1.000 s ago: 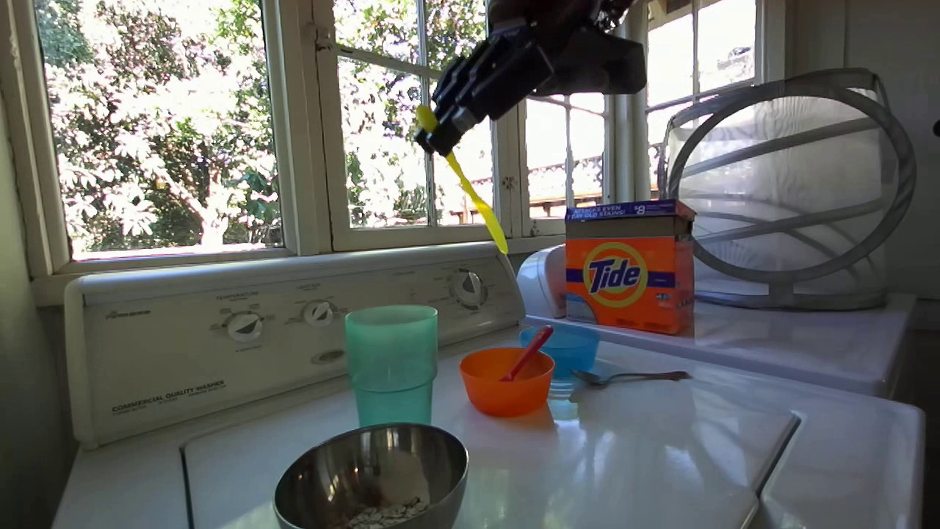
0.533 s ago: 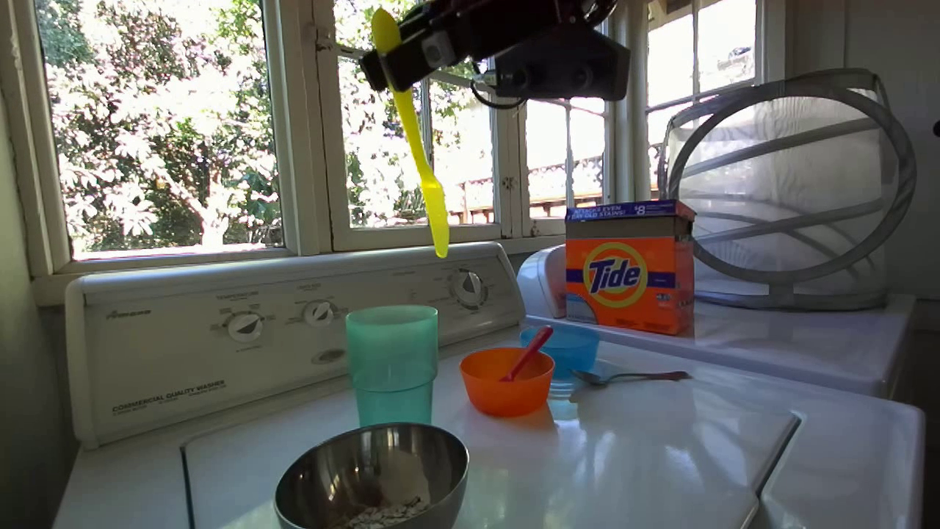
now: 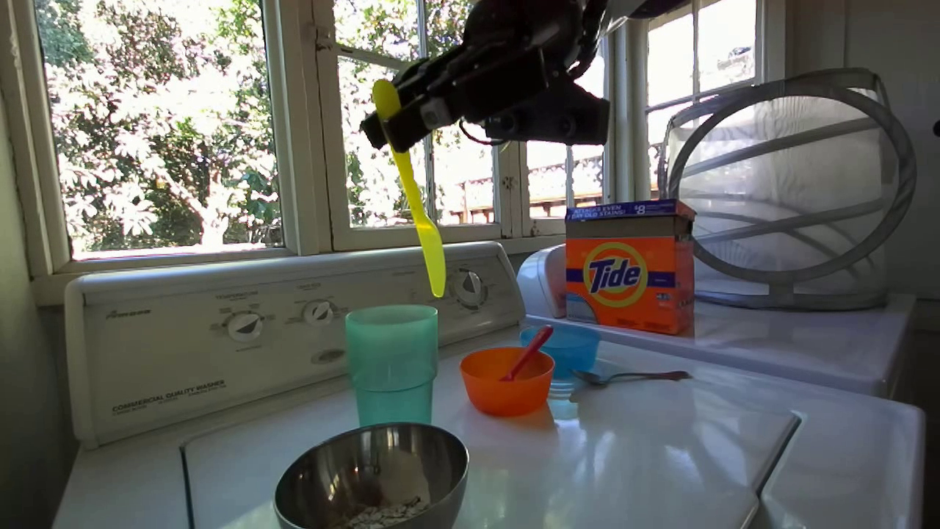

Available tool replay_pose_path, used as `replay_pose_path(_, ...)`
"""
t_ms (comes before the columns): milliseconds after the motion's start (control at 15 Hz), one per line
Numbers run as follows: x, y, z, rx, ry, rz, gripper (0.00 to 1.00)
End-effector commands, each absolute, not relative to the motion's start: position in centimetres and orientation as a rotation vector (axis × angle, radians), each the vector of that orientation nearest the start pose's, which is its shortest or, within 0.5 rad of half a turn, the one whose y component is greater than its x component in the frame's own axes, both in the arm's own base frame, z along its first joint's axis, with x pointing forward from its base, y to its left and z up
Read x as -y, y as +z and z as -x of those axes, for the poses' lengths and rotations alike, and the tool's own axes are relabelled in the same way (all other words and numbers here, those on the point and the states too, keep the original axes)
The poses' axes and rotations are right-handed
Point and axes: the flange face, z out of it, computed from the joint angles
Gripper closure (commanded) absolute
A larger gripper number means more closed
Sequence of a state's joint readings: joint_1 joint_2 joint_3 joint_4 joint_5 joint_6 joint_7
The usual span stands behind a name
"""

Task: Put the yellow knife in the green cup and then use the pink spoon to transfer a spoonful of contents from the silver bowl to the orange bowl

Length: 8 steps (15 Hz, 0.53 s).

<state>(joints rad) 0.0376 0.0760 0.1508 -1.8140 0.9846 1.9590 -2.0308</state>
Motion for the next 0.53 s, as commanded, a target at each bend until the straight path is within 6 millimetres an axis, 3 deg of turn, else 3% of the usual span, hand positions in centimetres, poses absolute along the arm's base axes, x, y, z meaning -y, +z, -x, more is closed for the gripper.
replay_pose_path(0,-16.7,53.1,-58.7,1.976,-1.061,1.433,0.94)
replay_pose_path(267,-17.2,54.6,-61.5,1.944,-1.118,1.392,0.94)
replay_pose_path(467,-17.7,54.0,-63.6,1.889,-1.124,1.371,0.94)
